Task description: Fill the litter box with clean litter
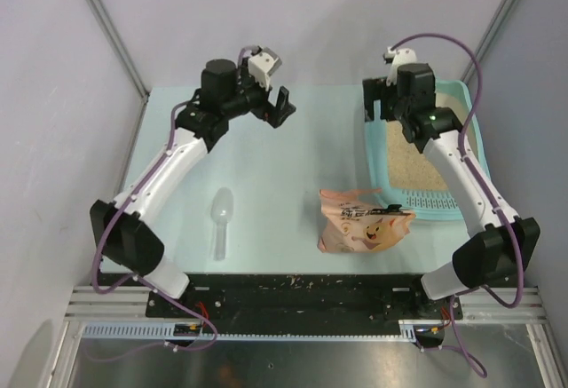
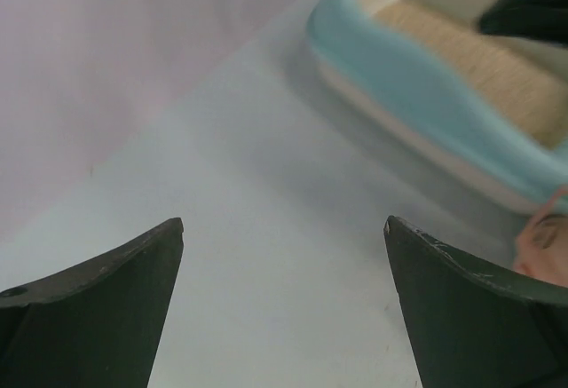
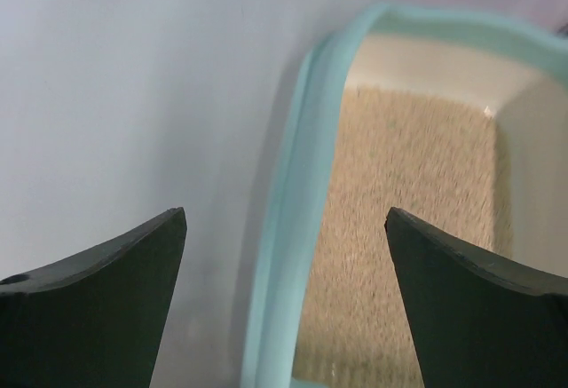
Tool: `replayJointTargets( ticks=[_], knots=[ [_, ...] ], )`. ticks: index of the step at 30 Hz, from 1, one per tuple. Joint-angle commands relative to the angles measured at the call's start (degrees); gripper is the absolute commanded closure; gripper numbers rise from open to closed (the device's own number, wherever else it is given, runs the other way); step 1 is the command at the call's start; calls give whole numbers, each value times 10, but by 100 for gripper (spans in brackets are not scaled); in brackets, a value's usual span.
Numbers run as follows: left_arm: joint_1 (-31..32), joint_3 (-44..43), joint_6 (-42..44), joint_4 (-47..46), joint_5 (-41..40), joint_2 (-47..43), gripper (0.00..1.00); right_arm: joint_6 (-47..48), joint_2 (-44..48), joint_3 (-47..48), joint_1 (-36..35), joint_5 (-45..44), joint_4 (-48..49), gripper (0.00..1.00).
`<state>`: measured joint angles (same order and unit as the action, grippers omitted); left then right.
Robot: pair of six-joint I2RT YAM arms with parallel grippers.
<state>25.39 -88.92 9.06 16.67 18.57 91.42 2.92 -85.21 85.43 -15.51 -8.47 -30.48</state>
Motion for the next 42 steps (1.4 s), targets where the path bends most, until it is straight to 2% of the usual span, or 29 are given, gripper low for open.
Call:
replayJointTargets(
  ticks=[1, 3, 6, 10, 14, 16, 21, 25, 27, 31, 35, 42],
  knots=[
    [5, -41, 18, -27, 134, -55, 0, -31, 21, 52, -5, -47, 34, 0],
    [14, -39, 21, -24, 168, -70, 0, -31, 23, 60, -5, -40, 31, 0],
    [32, -18, 41, -15, 218, -103, 0, 19, 33, 70, -5, -22, 21, 0],
    [72, 39, 119, 5, 227, -161, 0, 94, 69, 68, -5, 33, 2, 0],
    [132, 114, 215, 23, 209, -225, 0, 74, 84, 81, 1, 16, -40, 0],
    [157, 136, 221, 28, 210, -240, 0, 39, 91, 81, 24, 19, -77, 1],
    [196, 173, 197, 35, 212, -273, 1, -6, 126, 38, 83, 53, -86, 1],
    [228, 176, 186, 35, 212, -232, 9, -27, 135, 35, 101, 74, -78, 2],
    [237, 165, 187, 35, 206, -204, 16, -27, 138, 40, 100, 77, -75, 2],
    [279, 123, 197, 37, 222, -129, 27, -39, 151, 43, 102, 79, -79, 3],
    [284, 87, 206, 44, 245, -71, 33, -43, 174, 34, 103, 79, -77, 4],
    [294, 46, 223, 81, 274, 1, 33, -48, 198, -2, 115, 79, -41, 4]
  ],
)
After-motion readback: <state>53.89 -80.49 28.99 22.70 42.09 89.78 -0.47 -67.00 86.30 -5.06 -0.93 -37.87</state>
